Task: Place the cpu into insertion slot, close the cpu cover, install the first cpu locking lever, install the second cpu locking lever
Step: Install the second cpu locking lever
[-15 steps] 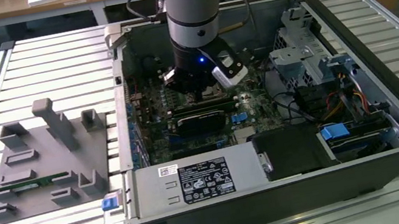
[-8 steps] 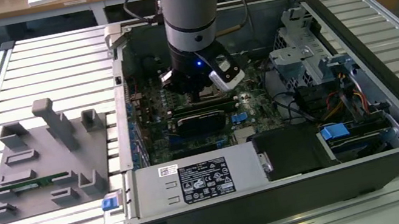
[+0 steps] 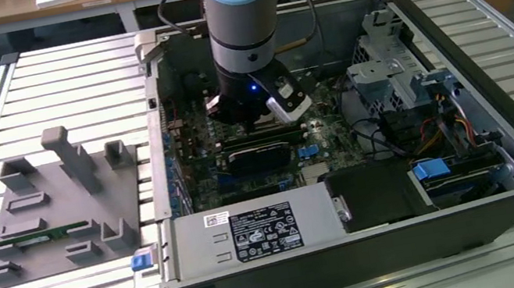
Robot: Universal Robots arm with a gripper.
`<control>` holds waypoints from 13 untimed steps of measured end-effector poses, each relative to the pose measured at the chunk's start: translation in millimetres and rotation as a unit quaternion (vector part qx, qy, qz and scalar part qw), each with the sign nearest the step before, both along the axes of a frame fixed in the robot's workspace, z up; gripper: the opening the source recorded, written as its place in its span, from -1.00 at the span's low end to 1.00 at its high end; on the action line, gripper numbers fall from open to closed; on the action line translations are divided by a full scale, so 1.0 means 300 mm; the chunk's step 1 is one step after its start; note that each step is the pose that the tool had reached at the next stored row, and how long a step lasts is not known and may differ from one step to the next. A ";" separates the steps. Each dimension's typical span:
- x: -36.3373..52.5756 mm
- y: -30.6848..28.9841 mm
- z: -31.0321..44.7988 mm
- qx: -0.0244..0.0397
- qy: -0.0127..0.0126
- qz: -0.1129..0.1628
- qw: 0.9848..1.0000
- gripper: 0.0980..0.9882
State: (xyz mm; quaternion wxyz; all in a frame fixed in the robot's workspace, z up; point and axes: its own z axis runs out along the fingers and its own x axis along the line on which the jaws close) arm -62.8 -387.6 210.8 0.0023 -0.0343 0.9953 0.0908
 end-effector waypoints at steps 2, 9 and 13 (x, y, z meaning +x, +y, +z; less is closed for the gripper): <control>-0.002 -0.002 -0.002 0.003 0.000 0.000 1.000 -0.98; -0.002 -0.004 -0.003 0.003 0.000 0.000 1.000 -0.98; -0.002 -0.009 -0.003 0.006 0.000 0.000 1.000 -0.98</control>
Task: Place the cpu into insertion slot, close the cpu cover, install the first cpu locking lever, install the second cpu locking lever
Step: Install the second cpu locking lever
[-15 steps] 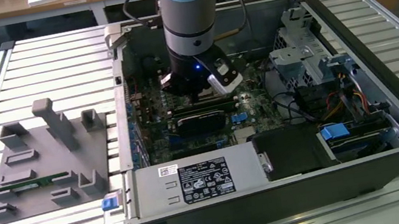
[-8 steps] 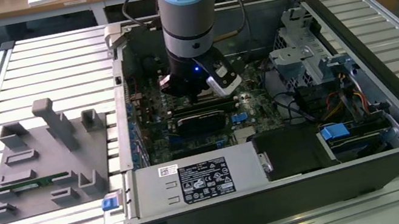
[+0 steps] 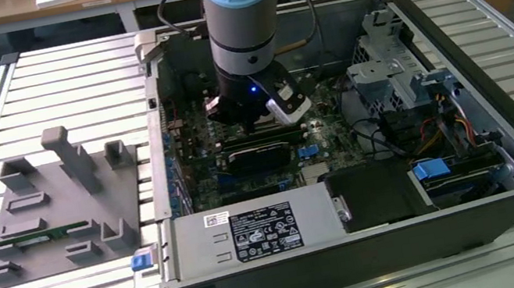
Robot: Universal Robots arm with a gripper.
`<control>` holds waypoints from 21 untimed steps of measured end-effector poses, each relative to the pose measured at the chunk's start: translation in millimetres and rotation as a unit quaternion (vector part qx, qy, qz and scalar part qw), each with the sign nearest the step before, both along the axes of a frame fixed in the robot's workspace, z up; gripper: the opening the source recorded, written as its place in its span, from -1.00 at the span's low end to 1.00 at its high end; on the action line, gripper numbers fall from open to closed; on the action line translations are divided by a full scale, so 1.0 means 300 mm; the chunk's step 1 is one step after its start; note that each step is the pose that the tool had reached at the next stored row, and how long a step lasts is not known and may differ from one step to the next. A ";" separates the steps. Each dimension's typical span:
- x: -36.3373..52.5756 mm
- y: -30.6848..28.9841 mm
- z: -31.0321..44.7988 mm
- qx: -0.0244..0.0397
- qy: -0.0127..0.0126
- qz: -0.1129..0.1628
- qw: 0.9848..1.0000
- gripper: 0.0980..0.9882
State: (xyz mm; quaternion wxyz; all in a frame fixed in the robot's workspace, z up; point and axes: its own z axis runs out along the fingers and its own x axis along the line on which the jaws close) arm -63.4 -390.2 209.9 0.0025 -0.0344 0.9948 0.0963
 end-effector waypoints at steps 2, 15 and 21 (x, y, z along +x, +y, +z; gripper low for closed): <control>0.000 -0.005 0.000 0.002 0.000 0.000 1.000 -0.98; -0.002 -0.043 0.000 0.017 0.000 0.000 1.000 -0.98; -0.011 -0.063 -0.001 0.034 0.000 0.000 0.999 -0.98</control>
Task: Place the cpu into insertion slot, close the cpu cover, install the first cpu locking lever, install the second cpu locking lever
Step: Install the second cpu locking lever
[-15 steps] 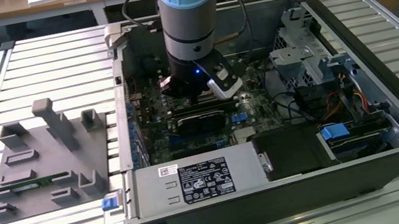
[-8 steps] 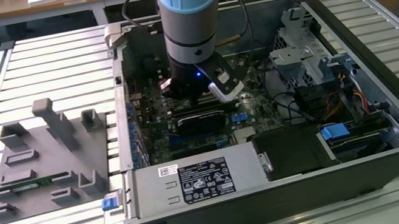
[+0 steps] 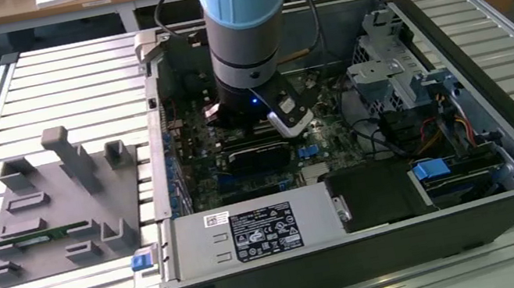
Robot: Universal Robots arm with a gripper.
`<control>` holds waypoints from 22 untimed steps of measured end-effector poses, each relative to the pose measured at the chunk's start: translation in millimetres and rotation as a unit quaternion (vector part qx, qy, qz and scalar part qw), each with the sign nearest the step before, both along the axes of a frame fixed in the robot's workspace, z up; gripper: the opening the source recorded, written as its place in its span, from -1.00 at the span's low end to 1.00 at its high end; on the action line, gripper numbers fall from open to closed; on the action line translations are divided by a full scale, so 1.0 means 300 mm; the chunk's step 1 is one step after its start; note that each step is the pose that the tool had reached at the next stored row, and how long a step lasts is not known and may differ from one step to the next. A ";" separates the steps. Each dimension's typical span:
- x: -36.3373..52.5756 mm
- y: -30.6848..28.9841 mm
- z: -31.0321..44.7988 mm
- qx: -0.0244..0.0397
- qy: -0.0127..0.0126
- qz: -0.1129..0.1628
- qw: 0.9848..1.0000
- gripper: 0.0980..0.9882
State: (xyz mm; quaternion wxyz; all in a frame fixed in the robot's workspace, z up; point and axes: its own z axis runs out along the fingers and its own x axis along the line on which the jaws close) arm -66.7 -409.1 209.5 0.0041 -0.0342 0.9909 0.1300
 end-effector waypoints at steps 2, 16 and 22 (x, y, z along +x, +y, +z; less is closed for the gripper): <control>-0.011 0.000 -0.004 0.003 0.000 0.000 1.000 -0.98; -0.027 0.000 -0.051 0.029 -0.001 0.000 1.000 -0.98; -0.030 0.000 -0.064 0.041 -0.001 0.000 0.999 -0.98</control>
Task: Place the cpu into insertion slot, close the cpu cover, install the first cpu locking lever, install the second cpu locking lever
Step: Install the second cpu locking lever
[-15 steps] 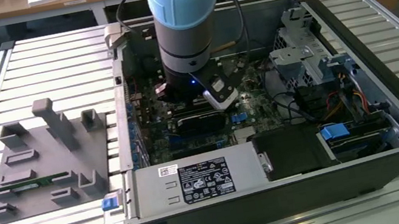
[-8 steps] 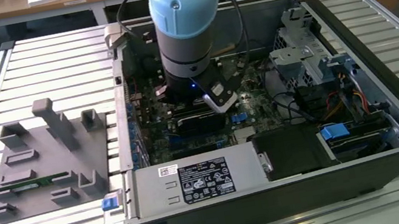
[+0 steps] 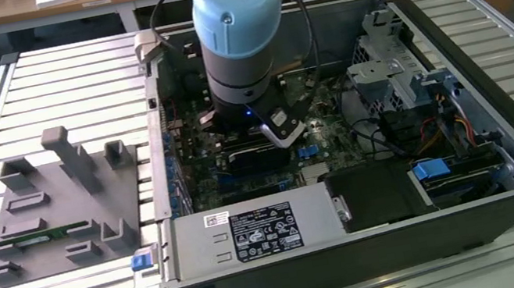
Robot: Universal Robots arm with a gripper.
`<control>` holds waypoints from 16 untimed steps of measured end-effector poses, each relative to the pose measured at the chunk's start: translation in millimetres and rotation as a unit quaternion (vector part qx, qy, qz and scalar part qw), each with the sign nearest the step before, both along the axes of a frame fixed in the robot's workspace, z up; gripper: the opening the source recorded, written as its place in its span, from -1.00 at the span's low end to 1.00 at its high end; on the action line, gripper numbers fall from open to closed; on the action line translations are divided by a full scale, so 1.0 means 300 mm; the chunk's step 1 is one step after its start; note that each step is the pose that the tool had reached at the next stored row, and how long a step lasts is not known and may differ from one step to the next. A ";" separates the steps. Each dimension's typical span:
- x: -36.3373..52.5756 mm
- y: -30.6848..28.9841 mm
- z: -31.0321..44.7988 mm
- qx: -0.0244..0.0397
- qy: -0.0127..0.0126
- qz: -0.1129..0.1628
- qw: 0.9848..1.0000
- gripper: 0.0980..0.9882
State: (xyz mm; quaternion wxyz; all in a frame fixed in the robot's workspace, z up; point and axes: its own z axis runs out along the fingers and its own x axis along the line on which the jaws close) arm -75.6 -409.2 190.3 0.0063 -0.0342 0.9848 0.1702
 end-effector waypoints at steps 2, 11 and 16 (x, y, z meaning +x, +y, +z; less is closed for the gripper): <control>-0.002 0.000 -0.003 0.004 0.000 0.000 1.000 -0.98; -0.008 0.000 -0.017 0.020 0.000 0.000 1.000 -0.98; -0.009 0.000 -0.017 0.020 0.000 0.000 1.000 -0.98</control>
